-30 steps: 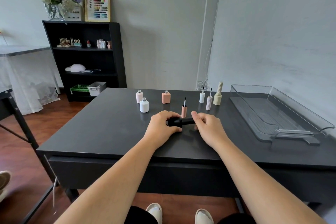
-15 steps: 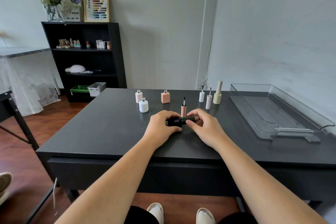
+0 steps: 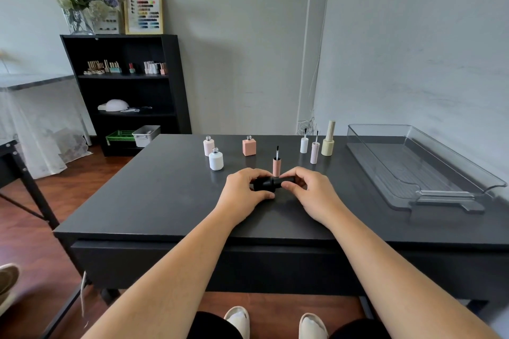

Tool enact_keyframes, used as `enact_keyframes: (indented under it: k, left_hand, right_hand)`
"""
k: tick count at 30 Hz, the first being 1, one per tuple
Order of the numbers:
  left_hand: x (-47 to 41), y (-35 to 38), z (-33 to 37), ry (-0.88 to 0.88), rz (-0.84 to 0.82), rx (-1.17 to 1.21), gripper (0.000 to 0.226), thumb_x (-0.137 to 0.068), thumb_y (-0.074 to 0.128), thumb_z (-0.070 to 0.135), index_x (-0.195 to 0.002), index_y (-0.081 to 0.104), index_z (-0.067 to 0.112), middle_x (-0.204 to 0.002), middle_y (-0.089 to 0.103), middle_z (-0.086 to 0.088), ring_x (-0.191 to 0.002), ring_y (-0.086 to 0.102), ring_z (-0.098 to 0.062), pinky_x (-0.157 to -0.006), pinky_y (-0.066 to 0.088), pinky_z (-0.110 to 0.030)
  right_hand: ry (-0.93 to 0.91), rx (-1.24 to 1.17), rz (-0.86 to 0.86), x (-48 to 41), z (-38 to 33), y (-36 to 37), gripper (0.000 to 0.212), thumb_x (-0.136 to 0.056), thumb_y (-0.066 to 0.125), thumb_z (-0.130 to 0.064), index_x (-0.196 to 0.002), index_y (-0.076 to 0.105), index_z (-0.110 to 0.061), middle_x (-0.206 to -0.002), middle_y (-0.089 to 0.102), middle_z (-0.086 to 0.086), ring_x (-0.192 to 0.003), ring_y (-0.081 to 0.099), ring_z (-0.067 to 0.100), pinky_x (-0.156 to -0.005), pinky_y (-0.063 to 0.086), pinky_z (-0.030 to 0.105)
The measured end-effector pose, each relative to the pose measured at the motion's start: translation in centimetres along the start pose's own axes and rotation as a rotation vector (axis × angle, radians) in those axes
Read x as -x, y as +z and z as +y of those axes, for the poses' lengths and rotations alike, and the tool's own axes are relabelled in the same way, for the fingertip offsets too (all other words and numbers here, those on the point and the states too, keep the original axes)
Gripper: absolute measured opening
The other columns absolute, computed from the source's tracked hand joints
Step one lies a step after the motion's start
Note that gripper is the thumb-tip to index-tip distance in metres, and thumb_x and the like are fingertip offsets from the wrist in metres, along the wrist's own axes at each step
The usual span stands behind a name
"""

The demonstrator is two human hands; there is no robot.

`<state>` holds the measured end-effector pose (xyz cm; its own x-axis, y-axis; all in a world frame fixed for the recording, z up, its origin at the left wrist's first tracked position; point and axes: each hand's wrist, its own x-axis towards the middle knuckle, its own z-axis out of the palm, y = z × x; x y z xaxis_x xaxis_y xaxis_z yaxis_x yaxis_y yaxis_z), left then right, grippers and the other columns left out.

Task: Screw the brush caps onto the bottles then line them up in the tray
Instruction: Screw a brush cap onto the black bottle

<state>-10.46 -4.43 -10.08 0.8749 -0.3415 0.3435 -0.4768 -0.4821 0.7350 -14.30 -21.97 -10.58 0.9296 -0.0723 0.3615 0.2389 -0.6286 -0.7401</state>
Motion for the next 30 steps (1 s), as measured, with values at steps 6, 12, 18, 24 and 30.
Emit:
enact_keyframes:
  k: [6,12,18,24,30]
  left_hand:
    - [0.3,0.0,0.4,0.002,-0.004,0.009,0.038,-0.068,0.08,0.015,-0.103,0.071,0.026,-0.1,0.068,0.007,-0.094,0.06,-0.01,-0.084,0.044,-0.019]
    - [0.3,-0.2,0.8,-0.006,-0.002,0.053,0.041,-0.067,0.082,0.016,-0.106,0.069,0.027,-0.102,0.068,0.007,-0.097,0.061,-0.01,-0.089,0.046,-0.022]
    - [-1.4,-1.4,1.8,-0.01,-0.006,0.126,0.048,-0.072,0.076,0.005,-0.11,0.061,0.032,-0.105,0.064,0.007,-0.1,0.061,-0.006,-0.088,0.049,-0.024]
    - [-4.5,-2.0,1.3,-0.06,0.156,0.082,0.044,-0.078,0.072,0.008,-0.118,0.058,0.02,-0.114,0.064,0.003,-0.103,0.057,-0.006,-0.086,0.044,-0.018]
    - [-8.5,-1.0,0.1,-0.215,0.28,-0.013,0.053,-0.081,0.07,0.018,-0.13,0.05,0.021,-0.127,0.057,0.007,-0.108,0.053,-0.011,-0.082,0.034,-0.016]
  right_hand:
    - [0.012,-0.004,0.019,0.1,-0.1,0.0,0.008,-0.088,0.064,-0.024,-0.091,0.07,-0.027,-0.068,0.062,-0.005,-0.058,0.047,0.005,-0.054,0.036,0.015]
    - [-0.008,-0.001,-0.012,0.0,-1.1,-1.2,0.008,-0.087,0.065,-0.023,-0.091,0.072,-0.022,-0.066,0.061,-0.006,-0.059,0.048,0.004,-0.055,0.037,0.01]
    - [-0.043,0.062,0.106,-2.3,-2.3,-5.6,0.014,-0.085,0.066,-0.023,-0.073,0.064,-0.029,-0.058,0.053,-0.013,-0.05,0.047,-0.005,-0.05,0.035,0.006]
    - [0.002,0.187,0.251,-5.5,-1.3,-10.4,0.011,-0.085,0.066,-0.027,-0.075,0.062,-0.023,-0.059,0.052,-0.013,-0.057,0.047,-0.001,-0.05,0.034,0.008]
    - [0.069,0.335,0.204,-8.2,1.5,-11.8,0.011,-0.084,0.067,-0.027,-0.078,0.061,-0.02,-0.064,0.053,-0.014,-0.06,0.046,-0.001,-0.053,0.031,0.019]
